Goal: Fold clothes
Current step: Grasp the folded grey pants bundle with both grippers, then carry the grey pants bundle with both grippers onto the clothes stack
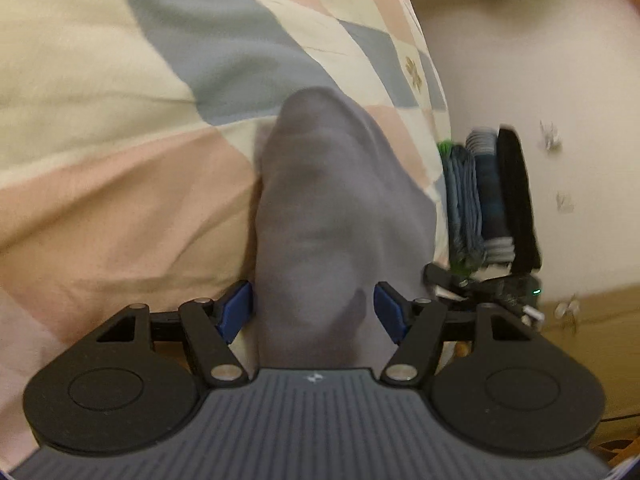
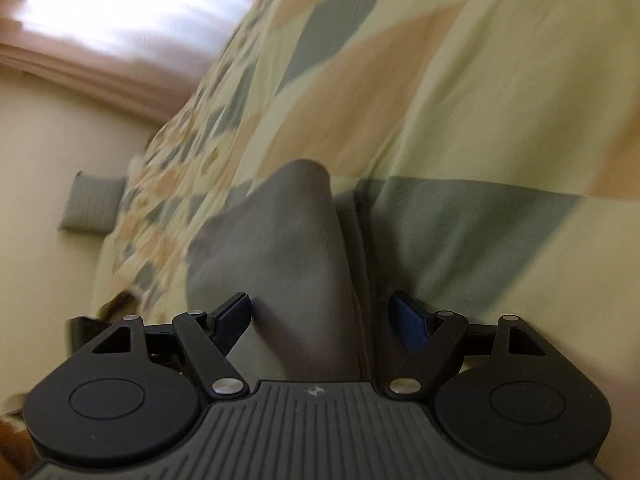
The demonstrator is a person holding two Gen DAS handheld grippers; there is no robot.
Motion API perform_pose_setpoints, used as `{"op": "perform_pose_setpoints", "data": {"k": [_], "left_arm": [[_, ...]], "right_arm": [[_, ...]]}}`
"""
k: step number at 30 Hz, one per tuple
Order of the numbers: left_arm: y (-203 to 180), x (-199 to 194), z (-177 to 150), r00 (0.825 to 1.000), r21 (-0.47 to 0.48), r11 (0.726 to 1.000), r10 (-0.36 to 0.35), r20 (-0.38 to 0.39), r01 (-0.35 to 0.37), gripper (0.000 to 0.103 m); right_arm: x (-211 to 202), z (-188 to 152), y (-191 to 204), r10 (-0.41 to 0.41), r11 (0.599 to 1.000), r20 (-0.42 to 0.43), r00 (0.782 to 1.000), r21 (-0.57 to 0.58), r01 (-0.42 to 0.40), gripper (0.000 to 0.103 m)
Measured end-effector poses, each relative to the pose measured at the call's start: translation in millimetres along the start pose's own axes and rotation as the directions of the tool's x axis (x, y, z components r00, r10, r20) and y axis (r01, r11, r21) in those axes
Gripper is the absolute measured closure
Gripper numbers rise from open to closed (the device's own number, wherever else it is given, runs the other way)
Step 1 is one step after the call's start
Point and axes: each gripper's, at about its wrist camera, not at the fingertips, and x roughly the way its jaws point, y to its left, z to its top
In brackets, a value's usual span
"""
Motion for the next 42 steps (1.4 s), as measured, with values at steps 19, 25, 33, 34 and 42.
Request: {"op": "perform_pose_setpoints", "data": {"k": [19, 25, 33, 34, 42], "left_arm": [[8, 16, 10, 0.998, -0.088, 0.996, 0.025, -0.05, -0.029, 0.067], [-40, 6, 29, 0.989, 0.036, 0.995, 0.098, -0.11, -0.095, 0.075], [-186, 1, 105, 0.973, 0.3, 0.953, 0.097, -0.209, -0.03, 0.075], [-214, 8, 117, 0.968, 0.349, 0.937, 0.095, -0.232, -0.008, 0.075], [-412, 116, 166, 0.912, 0.589, 0.779, 0.057, -0.406, 0.214, 0.075]], "right_arm": [[28, 21, 1, -0.032, 0.999, -0.204, 0.978, 0.013, 0.035, 0.055], [23, 7, 17, 0.0, 0.995, -0.126, 0.992, 0.098, 0.012, 0.073], [-54, -12, 68, 0.005, 0.941, 0.161, 0.987, 0.333, -0.059, 0.073], [-69, -14, 77, 0.001, 0.931, 0.221, 0.975, 0.356, -0.082, 0.073], [-205, -18, 120, -0.102, 0.871, 0.663, 0.742, 0.42, -0.256, 0.073]]}}
